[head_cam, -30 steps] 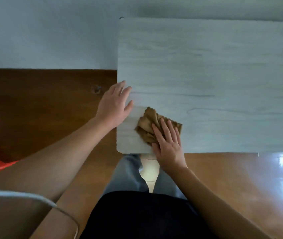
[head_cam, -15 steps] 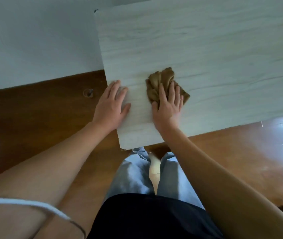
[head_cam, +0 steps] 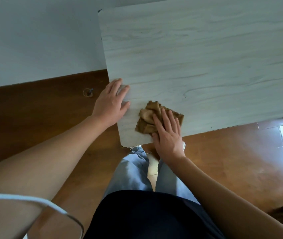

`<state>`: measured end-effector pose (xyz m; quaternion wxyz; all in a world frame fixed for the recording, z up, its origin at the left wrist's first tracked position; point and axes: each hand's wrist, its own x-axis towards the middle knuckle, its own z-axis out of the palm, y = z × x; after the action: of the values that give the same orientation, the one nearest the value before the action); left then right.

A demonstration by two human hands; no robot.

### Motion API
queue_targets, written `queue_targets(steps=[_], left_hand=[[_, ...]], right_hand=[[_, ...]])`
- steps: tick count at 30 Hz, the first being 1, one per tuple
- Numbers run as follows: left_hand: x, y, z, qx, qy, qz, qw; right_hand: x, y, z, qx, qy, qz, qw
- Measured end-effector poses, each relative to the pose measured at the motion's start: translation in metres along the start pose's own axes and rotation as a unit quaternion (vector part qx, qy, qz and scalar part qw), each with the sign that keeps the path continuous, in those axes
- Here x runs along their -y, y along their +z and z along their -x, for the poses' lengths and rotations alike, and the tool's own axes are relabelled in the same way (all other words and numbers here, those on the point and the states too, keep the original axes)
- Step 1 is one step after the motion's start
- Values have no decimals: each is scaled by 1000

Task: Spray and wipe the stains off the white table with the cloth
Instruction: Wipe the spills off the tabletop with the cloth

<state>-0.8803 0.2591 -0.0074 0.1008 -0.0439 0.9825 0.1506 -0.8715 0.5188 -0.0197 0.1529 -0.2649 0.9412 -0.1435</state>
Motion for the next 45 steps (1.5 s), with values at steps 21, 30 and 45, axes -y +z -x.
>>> queue_targets(steps=[21, 30, 45], left_hand=[[-60, 6, -13, -11, -6, -16, 1000], [-163, 36, -29, -11, -60, 25, 998], [-198, 54, -43, -2, -196, 40, 980]], right_hand=[[-99, -47, -53, -41, 250, -12, 967], [-111, -50, -16, 7, 129, 5, 992], [-285, -103, 17, -14, 169, -10, 986]])
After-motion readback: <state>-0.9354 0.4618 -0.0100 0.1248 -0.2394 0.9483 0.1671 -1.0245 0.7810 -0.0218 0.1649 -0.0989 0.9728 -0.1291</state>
